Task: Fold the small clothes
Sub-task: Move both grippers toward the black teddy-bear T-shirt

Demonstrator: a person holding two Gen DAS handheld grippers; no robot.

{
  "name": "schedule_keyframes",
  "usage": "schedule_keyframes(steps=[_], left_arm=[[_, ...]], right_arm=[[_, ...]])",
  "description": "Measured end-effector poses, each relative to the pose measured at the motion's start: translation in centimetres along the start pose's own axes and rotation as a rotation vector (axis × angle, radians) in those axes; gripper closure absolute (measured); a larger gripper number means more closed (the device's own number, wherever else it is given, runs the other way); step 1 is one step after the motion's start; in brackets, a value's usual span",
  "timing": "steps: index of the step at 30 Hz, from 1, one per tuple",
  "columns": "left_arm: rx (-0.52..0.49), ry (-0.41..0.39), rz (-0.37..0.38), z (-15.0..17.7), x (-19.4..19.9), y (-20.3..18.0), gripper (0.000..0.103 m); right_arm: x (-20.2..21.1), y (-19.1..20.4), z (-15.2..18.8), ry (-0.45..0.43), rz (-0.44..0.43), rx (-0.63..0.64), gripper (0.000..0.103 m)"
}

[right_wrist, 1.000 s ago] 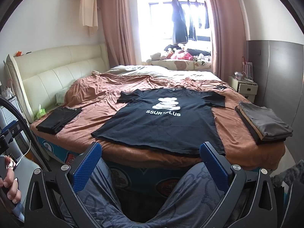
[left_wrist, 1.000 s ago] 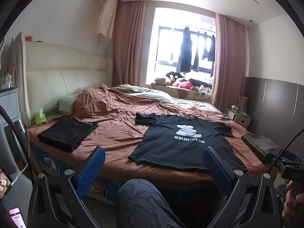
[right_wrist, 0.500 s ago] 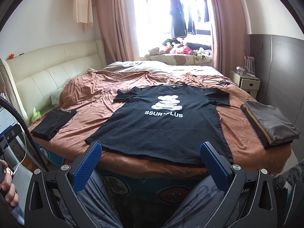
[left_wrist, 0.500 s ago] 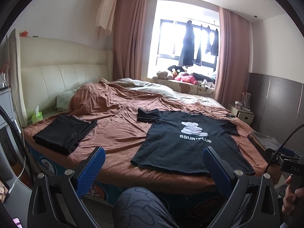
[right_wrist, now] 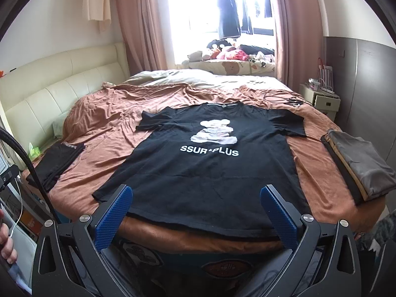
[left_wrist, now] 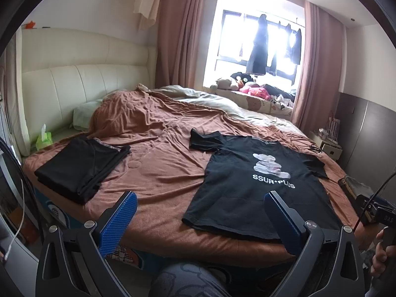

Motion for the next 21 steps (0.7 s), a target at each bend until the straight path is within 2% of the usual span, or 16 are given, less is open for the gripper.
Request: schedule_keyframes(steps=[10, 14, 18, 21], left_arm=[[0.013, 0.036, -0.037, -3.0, -5.3, 1.5, 0.0], [0.016, 0.051, -0.1, -4.3, -7.5, 1.8, 0.0], [0.031, 0.069, -0.118, -5.4, -9.7, 2.4, 0.0], [0.048, 0.085, -0.102, -6.2, -11.3, 2.9, 0.0]], right_arm=[[-5.1, 0.1, -4.4, 0.034, 0.003, -0.001, 0.0], [-7.2, 0.1, -5.8, 0.044, 0.002, -0.001, 0.0], [-9.1, 0.0, -7.3, 0.036, 0.019, 0.007, 0.0], [-10.5, -0.1, -8.4, 0.033, 0.012, 0.004, 0.0]])
Point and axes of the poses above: each gripper's, at about its wrist camera, not at the fingertips, and x roughly against the way its jaws point, y to its left, z to its underside, the point moved 3 cm from there along -x, roughly the way its jaws point, and after that the axes turned 13 degrees about y, right-handed, at the moved point
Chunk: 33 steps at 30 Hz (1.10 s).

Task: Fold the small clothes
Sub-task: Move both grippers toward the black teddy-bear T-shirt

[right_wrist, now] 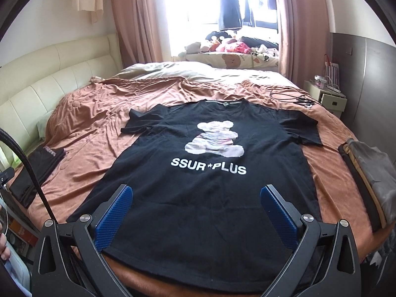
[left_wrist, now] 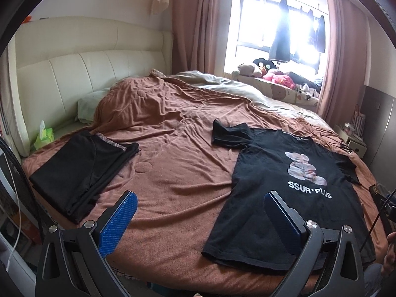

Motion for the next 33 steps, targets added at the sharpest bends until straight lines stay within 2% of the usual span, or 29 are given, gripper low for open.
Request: schedule_keyframes(steps=[3, 7, 10, 13, 20, 22, 29, 33], left_arm=[[0.012, 0.015, 0.031, -0.9, -1.4, 0.2, 0.0], [0.021, 0.041, 0.033, -2.2, -3.5, 0.1, 0.0], [0.017, 0.066, 0.094, -3.2, -5.3, -0.2, 0.0], [0.04, 0.075, 0.089, -4.3, -7.3, -0.2, 0.0], [0.0, 0.157, 0.126, -7.0, -13.7, -1.2, 0.0], [0.001, 0.172, 0.135, -7.8, -15.3, -1.3, 0.001], [-0.004, 0.243, 0.137, -11.6, -21.3, -1.5, 0.017], [-0.005, 0.274, 0.137, -14.1, -24.7, -1.6, 0.019]], right_arm=[[-1.7, -0.1, -0.9, 0.013, 0.001, 0.006, 0.0], [-3.7, -0.4, -2.4, 0.035, 0.01, 0.018, 0.0], [-5.4, -0.5, -3.7, 0.05, 0.008, 0.023, 0.0], [-7.0, -0.7, -5.1, 0.067, 0.009, 0.028, 0.0], [-10.7, -1.5, -8.2, 0.09, -0.035, 0.039, 0.017], [-11.8, -1.8, -8.8, 0.094, -0.037, 0.039, 0.018], [-16.3, -2.7, -11.3, 0.133, -0.055, 0.047, 0.019], [-18.7, -3.3, -12.9, 0.154, -0.074, 0.05, 0.019]])
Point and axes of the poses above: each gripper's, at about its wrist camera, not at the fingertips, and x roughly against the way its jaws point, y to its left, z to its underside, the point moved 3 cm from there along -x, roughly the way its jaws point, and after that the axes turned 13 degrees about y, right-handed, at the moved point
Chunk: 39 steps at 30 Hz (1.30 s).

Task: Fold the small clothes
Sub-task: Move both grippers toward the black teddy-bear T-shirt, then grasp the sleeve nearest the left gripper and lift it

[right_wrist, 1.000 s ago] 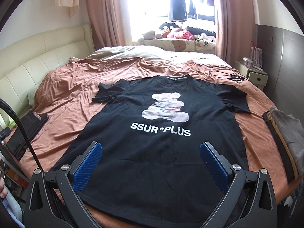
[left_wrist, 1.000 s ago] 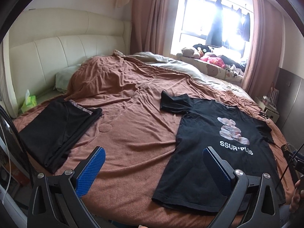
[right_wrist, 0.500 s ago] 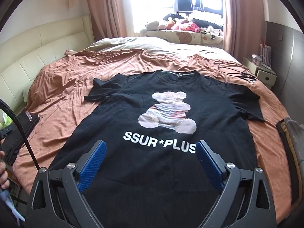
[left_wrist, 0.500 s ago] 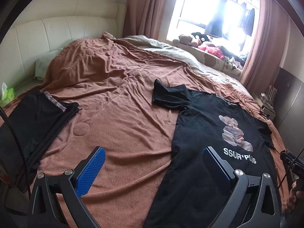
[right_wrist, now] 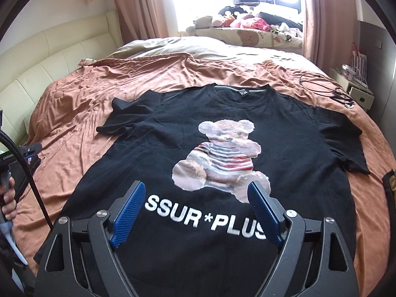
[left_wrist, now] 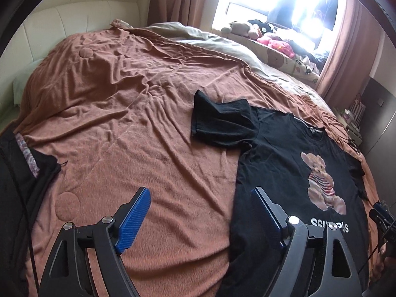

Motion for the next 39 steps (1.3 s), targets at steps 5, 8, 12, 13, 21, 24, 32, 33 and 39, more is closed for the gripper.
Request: schedule_keyframes(steps=[5, 8, 12, 13, 21, 24, 32, 33, 39], left_arm=[[-0.014, 0.053, 0.016, -4.0, -3.7, 0.2, 0.025], [-0.026, 0.083, 0.022, -6.2, -6.0, 0.1, 0.029], [-0.072, 0.094, 0.027, -9.0, -8.7, -0.7, 0.031], [-0.082, 0.099, 0.018, -9.6, -9.5, -0.9, 0.031], [-0.139, 0.174, -0.051, -14.0, -15.2, -0.5, 0.031], [-0.141, 0.221, -0.02, -15.1, -17.4, -0.1, 0.031], [-0.098, 0.294, -0.022, -16.9, -21.9, 0.8, 0.032], [-0.105, 0.312, -0.022, -16.9, -22.5, 0.7, 0.035], [-0.101, 0.323, -0.037, -17.6, -23.7, 0.7, 0.06]], right_arm=[[-2.1, -1.2, -2.0, 0.015, -0.015, 0.009, 0.019], [-3.7, -2.0, -3.0, 0.033, -0.035, 0.0, 0.019], [-6.0, -2.8, -4.3, 0.051, -0.053, -0.008, 0.021], [-6.7, -3.0, -4.5, 0.059, -0.057, -0.011, 0.021], [-10.8, -3.8, -6.5, 0.098, -0.093, 0.007, 0.024], [-12.3, -4.1, -7.1, 0.114, -0.1, 0.006, 0.026], [-15.9, -5.7, -7.7, 0.162, -0.118, -0.016, 0.036], [-16.2, -5.9, -7.8, 0.164, -0.117, -0.021, 0.036], [-17.2, -6.6, -7.8, 0.181, -0.121, -0.05, 0.036]])
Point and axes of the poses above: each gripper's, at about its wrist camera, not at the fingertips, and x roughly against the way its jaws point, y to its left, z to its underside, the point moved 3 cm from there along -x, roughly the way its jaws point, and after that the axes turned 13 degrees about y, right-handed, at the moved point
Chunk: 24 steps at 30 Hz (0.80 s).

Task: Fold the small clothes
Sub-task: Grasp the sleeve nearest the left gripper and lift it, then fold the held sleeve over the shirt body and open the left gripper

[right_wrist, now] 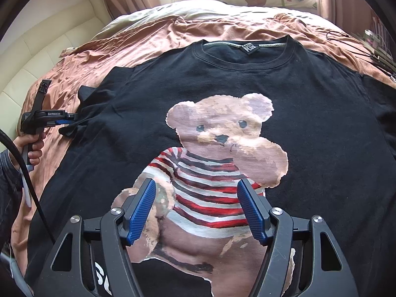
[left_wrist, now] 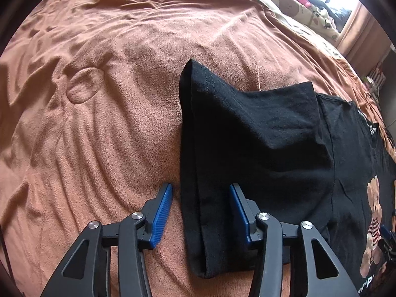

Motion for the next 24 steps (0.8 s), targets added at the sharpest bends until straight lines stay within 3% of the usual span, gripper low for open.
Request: schedule_keyframes(steps=[3, 6, 14, 24], left_arm=[[0.003, 0.005, 0.02, -0.4, 0.5, -0.2, 0.097], [-0.03, -0.024, -0.012, -0.6, 2.1, -1.1, 0.097], [-0.091, -0.1, 0.007, -0.9, 8.1, -4.9, 0.098], [-0.243, -0.154, 0.087, -0.5, 13.2, -14.8, 0.098]], right_arm=[[0.4, -0.3, 0.5, 0.004, -0.005, -0.013, 0.036], [1.4, -0.8, 0.8, -0.009, -0.01, -0.024, 0.036], [3.2, -1.9, 1.7, -0.03, -0.054, -0.074, 0.036], [4.7, -3.7, 1.7, -0.053, -0.1, -0.131, 0.036]])
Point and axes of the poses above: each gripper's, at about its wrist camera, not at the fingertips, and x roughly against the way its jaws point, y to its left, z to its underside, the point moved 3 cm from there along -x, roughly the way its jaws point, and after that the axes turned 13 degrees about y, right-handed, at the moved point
